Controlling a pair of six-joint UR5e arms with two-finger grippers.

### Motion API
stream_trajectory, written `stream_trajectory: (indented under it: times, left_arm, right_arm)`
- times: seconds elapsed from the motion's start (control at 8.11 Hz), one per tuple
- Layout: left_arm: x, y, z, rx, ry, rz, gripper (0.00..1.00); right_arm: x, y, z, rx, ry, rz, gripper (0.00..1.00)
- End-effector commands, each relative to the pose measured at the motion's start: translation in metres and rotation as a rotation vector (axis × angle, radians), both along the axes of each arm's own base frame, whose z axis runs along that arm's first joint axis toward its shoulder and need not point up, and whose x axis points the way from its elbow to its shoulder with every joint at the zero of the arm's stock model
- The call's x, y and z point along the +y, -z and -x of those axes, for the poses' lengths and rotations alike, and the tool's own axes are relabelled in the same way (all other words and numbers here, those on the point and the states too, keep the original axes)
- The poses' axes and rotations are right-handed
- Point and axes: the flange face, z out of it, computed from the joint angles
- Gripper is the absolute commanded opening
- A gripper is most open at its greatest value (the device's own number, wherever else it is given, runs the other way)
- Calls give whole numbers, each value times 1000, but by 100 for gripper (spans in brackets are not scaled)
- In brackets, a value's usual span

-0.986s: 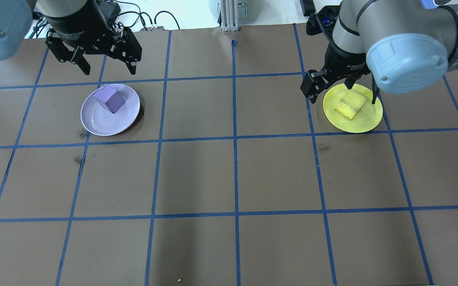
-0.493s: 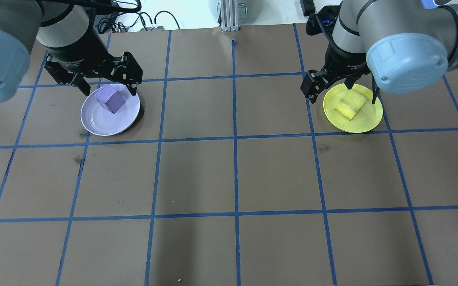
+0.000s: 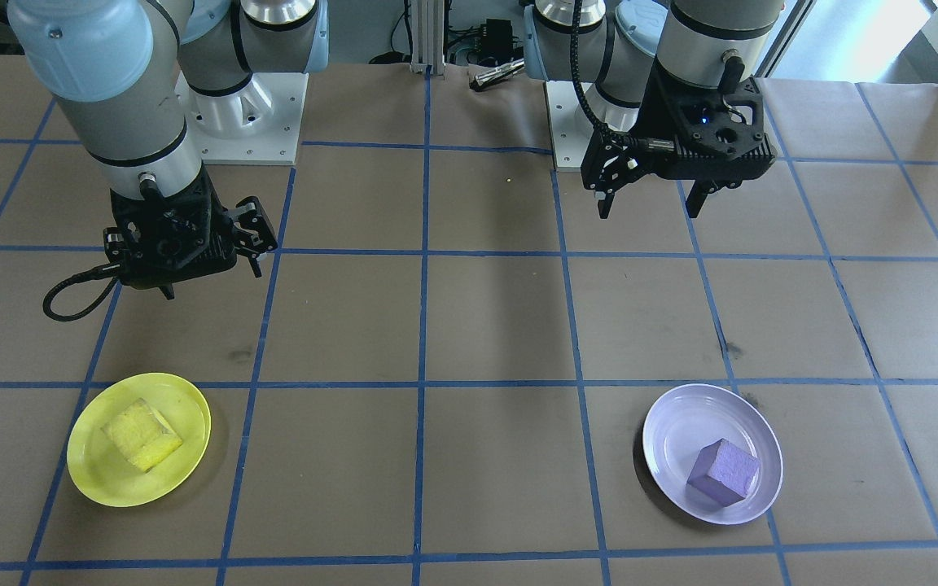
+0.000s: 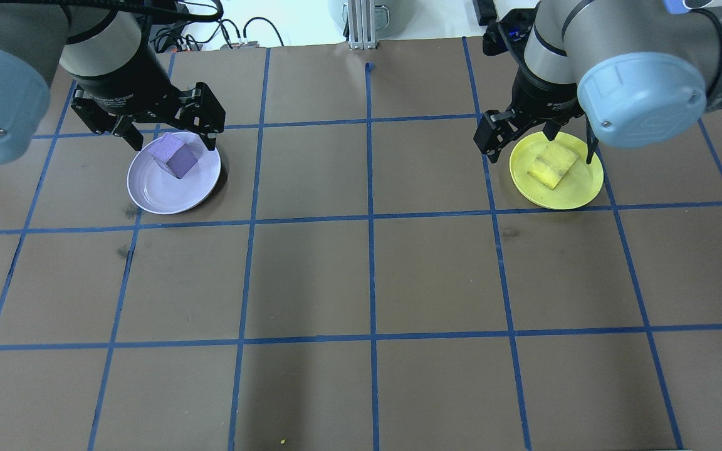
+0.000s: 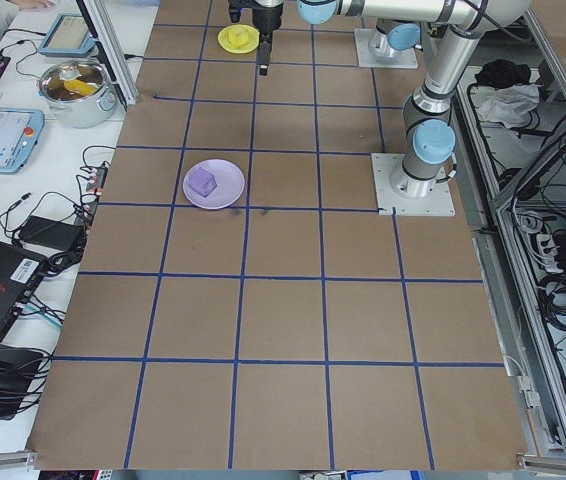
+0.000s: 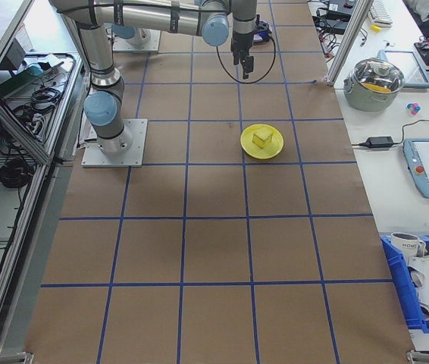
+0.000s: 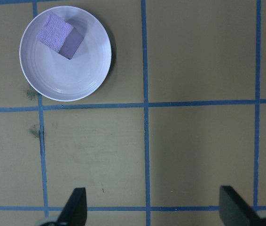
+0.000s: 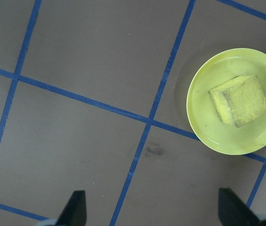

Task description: Sort blocks by color into plates

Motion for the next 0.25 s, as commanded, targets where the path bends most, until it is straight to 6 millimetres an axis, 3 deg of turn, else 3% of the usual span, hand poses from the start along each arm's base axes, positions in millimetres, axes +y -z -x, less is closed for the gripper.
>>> stream_trajectory:
  times: [0.0,0.12]
  left_arm:
    - [-1,1,0,-3,0,-3,100]
    - [0,1,0,-3,0,-1,100]
  right_arm:
    - [0,0,0,0,0,-2,100]
    - [0,0,0,0,0,-2,100]
